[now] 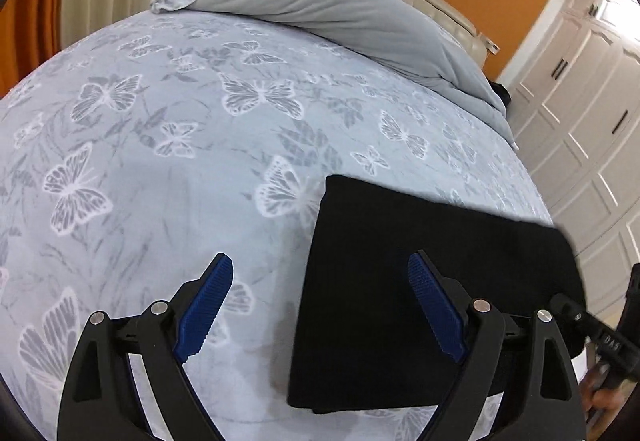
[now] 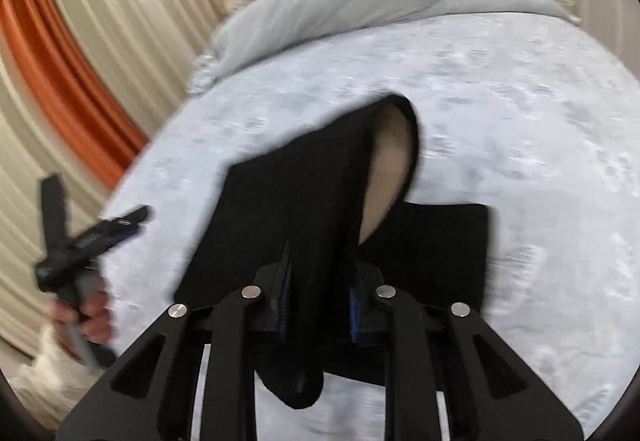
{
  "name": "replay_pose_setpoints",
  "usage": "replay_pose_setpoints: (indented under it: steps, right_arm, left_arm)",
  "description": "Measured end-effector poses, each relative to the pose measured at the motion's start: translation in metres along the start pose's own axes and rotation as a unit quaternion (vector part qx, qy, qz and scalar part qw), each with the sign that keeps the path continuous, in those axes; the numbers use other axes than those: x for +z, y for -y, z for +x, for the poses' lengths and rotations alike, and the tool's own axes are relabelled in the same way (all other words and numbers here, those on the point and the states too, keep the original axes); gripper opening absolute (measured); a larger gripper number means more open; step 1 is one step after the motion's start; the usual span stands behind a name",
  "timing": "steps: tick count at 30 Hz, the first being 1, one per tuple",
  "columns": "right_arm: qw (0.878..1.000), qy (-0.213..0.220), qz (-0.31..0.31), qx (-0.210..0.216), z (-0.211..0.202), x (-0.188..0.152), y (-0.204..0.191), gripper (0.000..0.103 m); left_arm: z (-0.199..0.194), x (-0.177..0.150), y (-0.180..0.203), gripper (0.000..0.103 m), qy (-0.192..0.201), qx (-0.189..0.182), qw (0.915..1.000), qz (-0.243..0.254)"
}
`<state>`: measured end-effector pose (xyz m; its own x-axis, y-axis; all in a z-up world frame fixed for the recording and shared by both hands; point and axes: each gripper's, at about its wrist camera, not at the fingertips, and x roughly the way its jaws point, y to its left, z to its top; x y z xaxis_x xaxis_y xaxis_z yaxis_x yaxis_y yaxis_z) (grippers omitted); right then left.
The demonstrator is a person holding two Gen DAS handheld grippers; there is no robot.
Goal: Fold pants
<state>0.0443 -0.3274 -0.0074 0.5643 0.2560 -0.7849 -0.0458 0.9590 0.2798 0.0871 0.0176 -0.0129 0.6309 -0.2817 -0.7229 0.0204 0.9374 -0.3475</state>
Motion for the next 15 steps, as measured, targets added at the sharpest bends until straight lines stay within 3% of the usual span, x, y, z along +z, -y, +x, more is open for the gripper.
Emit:
replay_pose_setpoints:
  steps: [2, 4, 7, 9, 10, 12, 14, 15]
  right_arm:
    - [0.996, -0.071, 0.03, -0.035, 0.034, -0.017, 0.034, 0.026]
    - [0.997, -0.054, 0.053, -0.007, 0.031, -0.019, 0.045, 0.031]
    - [0.999, -0.006, 0.045, -0.028, 0.002, -0.015, 0.043, 0.041]
    - [0.997, 0.0, 0.062, -0.037, -0.001, -0.014, 0.047, 0.081]
    - [0.997, -0.004, 0.071, -0.041, 0.004, -0.014, 0.052, 0.082]
    - [0.995, -0.031, 0.089, -0.028, 0.026, -0.009, 0.057, 0.082]
    - [0.992, -0.063, 0.111, -0.012, 0.052, -0.011, 0.063, 0.083]
    - [0.99, -0.074, 0.121, 0.004, 0.068, -0.015, 0.061, 0.076]
  left_arm:
    - [0.011, -0.004, 0.008, 0.087, -0.017, 0.001, 0.9998, 0.01]
    - [0.032, -0.013, 0.014, 0.087, -0.055, -0.001, 0.9983, 0.018]
    - [0.065, -0.028, 0.017, 0.087, -0.113, -0.004, 0.9936, 0.003]
    - [0.076, -0.036, 0.014, 0.088, -0.126, -0.01, 0.9918, -0.017]
    - [0.08, -0.039, 0.012, 0.092, -0.129, -0.019, 0.991, -0.03]
    - [0.088, -0.044, 0.011, 0.093, -0.144, -0.036, 0.988, -0.044]
    - [0.09, -0.048, 0.014, 0.093, -0.13, -0.038, 0.99, -0.039]
    - [0.09, -0.05, 0.017, 0.093, -0.121, -0.042, 0.9914, -0.029]
